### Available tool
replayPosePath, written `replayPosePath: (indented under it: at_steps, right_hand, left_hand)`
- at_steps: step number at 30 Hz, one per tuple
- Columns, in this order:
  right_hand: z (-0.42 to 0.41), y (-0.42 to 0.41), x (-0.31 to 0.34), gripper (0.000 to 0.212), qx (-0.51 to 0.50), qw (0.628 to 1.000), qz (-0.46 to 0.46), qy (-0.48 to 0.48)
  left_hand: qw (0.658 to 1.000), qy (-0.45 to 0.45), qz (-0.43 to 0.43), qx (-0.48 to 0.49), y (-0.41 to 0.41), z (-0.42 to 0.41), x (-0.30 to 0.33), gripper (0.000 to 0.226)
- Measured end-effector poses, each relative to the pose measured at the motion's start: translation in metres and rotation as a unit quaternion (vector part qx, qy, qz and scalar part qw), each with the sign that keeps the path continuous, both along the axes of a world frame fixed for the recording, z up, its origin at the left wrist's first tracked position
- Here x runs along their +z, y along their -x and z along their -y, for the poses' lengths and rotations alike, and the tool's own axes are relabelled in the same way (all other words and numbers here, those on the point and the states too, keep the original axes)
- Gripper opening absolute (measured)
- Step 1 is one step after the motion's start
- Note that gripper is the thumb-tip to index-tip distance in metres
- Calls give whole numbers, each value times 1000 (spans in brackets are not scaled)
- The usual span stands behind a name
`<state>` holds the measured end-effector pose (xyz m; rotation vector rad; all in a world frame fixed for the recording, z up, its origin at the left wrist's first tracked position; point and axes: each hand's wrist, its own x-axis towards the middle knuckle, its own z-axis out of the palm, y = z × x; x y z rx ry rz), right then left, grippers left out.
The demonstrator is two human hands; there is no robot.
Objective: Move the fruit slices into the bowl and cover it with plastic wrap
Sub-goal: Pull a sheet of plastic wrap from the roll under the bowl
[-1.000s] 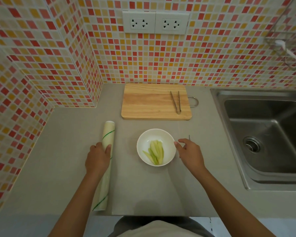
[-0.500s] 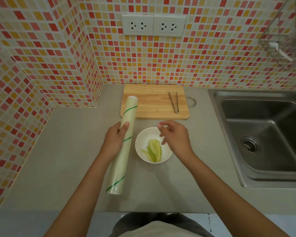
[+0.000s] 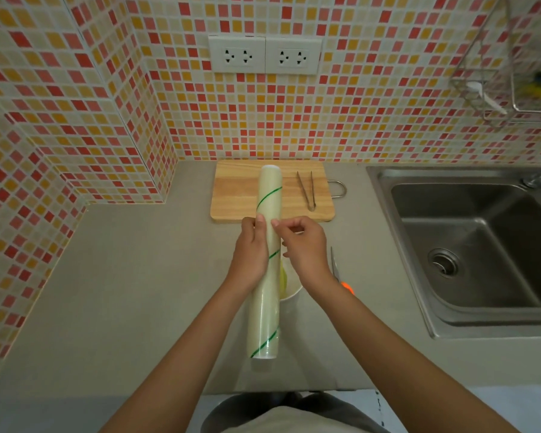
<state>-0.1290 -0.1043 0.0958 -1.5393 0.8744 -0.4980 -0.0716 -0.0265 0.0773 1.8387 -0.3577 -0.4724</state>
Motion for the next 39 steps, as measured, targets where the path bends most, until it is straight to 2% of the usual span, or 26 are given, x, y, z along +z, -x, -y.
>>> replayPosePath:
  at_steps: [9, 14, 16, 19, 22, 26, 28, 31, 33, 37, 39]
  right_hand:
    - [11, 8, 4, 14, 30, 996, 17, -85]
    - [20, 14, 4, 25, 27, 982, 38, -180]
    - [19, 11, 4, 22, 36, 983, 20, -178]
    - [18, 0, 5, 33, 57, 992, -36, -106]
    - [22, -7, 6, 29, 62, 996, -18, -54]
    - [25, -5, 4, 27, 27, 988, 47, -143]
    - [17, -3, 1, 28, 27, 989, 37, -144]
    - [1, 0, -8, 36, 41, 999, 0, -34]
    - [-1, 2, -10, 34, 39, 999, 3, -3]
    - [9, 2, -6, 31, 0, 994, 31, -107]
    - [12, 1, -6, 33, -10, 993, 27, -118]
  left_hand:
    - [1000, 0, -4, -8, 5, 4, -2, 41]
    - [1000, -15, 0, 1, 0, 0, -1, 40]
    - [1000, -18, 1, -1, 0, 0, 0, 41]
    - [1000, -17, 12, -11, 3, 2, 2, 41]
    - [1000, -13, 19, -6, 3, 1, 4, 42]
    - [1000, 1, 9, 3, -2, -1, 6, 40]
    - [1000, 3, 18, 6, -1, 1, 7, 39]
    - [1000, 16, 16, 21, -1, 3, 9, 40]
    - [999, 7, 30, 26, -5, 2, 10, 42]
    - [1000, 9, 5, 26, -14, 0, 14, 46]
    - [999, 20, -37, 14, -18, 0, 17, 51]
